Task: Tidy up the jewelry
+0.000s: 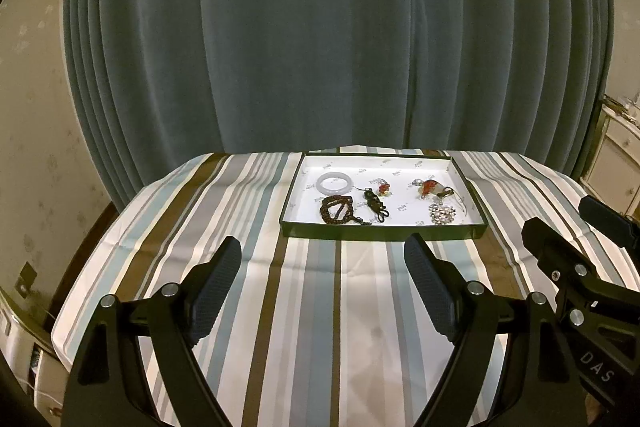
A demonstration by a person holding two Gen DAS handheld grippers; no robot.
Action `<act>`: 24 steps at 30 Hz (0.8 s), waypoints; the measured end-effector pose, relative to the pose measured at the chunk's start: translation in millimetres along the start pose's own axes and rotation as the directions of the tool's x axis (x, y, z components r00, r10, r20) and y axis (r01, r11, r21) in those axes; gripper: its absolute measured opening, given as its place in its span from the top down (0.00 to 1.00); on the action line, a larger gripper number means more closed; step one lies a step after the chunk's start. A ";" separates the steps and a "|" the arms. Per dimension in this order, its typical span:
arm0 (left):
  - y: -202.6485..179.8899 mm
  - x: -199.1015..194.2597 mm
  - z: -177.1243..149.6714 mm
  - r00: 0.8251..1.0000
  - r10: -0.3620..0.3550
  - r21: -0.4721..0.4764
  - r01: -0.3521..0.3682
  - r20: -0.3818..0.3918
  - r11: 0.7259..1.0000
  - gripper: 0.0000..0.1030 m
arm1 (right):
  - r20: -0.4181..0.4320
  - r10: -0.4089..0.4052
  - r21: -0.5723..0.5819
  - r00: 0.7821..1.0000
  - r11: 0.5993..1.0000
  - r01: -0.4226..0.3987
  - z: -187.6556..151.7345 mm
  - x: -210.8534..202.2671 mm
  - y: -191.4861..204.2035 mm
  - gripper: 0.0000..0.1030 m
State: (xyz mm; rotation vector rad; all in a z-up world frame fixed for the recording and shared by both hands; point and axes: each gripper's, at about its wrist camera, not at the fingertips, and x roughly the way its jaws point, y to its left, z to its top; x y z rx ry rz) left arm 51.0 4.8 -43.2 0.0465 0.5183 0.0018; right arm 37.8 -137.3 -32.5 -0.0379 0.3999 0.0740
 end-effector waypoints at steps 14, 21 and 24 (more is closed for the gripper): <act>1.4 -0.1 -0.8 1.000 -0.002 -0.001 0.002 0.000 1.000 0.20 | 0.001 -0.002 -0.001 1.000 1.000 0.002 -0.2 -0.4 0.6 0.26; 1.9 -0.8 -1.2 1.000 -0.002 -0.003 0.002 -0.001 1.000 0.20 | 0.001 -0.002 -0.001 1.000 1.000 0.002 -0.2 -0.5 0.7 0.26; 1.9 -0.8 -1.1 1.000 -0.001 -0.003 0.001 -0.001 1.000 0.20 | 0.002 -0.002 -0.001 1.000 1.000 0.002 -0.1 -0.7 0.9 0.26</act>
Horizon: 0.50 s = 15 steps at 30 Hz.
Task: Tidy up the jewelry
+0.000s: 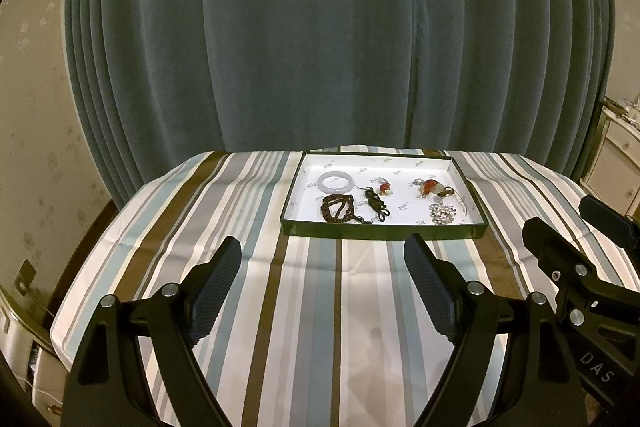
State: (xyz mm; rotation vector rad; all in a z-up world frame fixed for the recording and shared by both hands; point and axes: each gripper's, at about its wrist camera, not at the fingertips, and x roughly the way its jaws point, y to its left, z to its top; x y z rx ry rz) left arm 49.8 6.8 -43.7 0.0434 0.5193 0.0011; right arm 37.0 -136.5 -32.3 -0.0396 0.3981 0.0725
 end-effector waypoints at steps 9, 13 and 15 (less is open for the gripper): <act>0.3 -0.3 0.2 1.000 -0.002 -0.001 0.002 0.000 1.000 0.20 | 0.001 -0.001 -0.001 1.000 1.000 0.001 0.7 -0.4 0.8 0.26; 0.5 -0.3 0.1 1.000 0.001 0.002 -0.001 0.003 1.000 0.20 | 0.000 0.000 0.000 1.000 1.000 0.000 0.3 -0.3 0.8 0.26; 0.3 -1.1 0.1 1.000 0.005 0.002 -0.005 0.005 1.000 0.20 | 0.002 -0.002 -0.001 1.000 1.000 0.002 0.4 -0.3 1.0 0.26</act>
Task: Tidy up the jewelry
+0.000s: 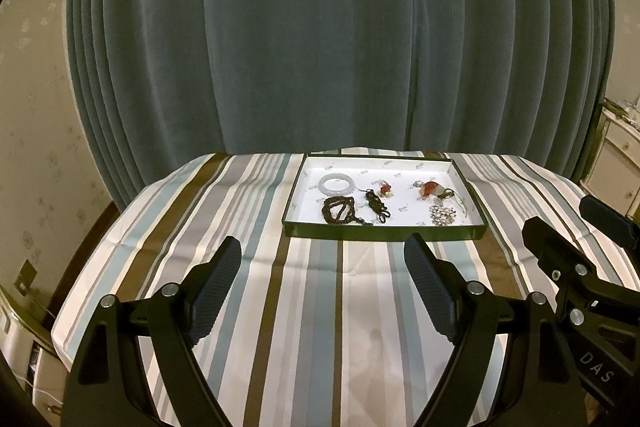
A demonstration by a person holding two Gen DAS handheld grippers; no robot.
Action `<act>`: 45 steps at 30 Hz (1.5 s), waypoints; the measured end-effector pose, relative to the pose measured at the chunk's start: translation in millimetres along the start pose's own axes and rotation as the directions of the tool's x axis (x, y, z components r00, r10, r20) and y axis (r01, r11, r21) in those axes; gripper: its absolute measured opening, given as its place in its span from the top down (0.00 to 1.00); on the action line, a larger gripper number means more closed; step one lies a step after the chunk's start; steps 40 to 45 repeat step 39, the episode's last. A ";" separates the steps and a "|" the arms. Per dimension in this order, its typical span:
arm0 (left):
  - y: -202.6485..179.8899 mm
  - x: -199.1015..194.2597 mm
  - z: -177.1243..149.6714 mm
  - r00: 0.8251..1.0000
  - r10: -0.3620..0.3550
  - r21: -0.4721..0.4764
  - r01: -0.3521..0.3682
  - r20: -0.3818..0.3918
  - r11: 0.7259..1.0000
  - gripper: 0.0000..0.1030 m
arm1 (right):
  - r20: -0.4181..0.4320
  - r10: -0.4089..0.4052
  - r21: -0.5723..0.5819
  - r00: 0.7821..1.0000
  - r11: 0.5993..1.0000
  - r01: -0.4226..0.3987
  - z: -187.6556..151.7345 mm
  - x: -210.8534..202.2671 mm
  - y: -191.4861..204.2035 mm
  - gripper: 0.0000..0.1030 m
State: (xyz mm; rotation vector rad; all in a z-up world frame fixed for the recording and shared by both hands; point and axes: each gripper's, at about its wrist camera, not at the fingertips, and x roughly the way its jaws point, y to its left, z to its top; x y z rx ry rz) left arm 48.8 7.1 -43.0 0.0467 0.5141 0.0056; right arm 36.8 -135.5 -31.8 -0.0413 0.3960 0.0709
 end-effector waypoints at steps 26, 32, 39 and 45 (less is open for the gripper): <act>-0.8 -4.0 3.7 1.000 -0.012 -0.011 0.012 0.012 1.000 0.20 | 0.003 -0.003 -0.001 1.000 1.000 0.003 3.8 -0.8 2.4 0.26; -1.6 4.9 2.3 1.000 -0.027 -0.001 0.027 0.012 1.000 0.16 | 0.005 0.003 -0.005 1.000 1.000 -0.003 4.4 0.5 2.5 0.26; 12.8 40.2 -15.6 0.996 0.016 -0.004 -0.017 -0.083 1.000 0.16 | -0.012 -0.032 0.024 0.999 0.999 0.032 -1.9 16.8 -15.0 0.20; 12.8 40.2 -15.6 0.996 0.016 -0.004 -0.017 -0.083 1.000 0.16 | -0.012 -0.032 0.024 0.999 0.999 0.032 -1.9 16.8 -15.0 0.20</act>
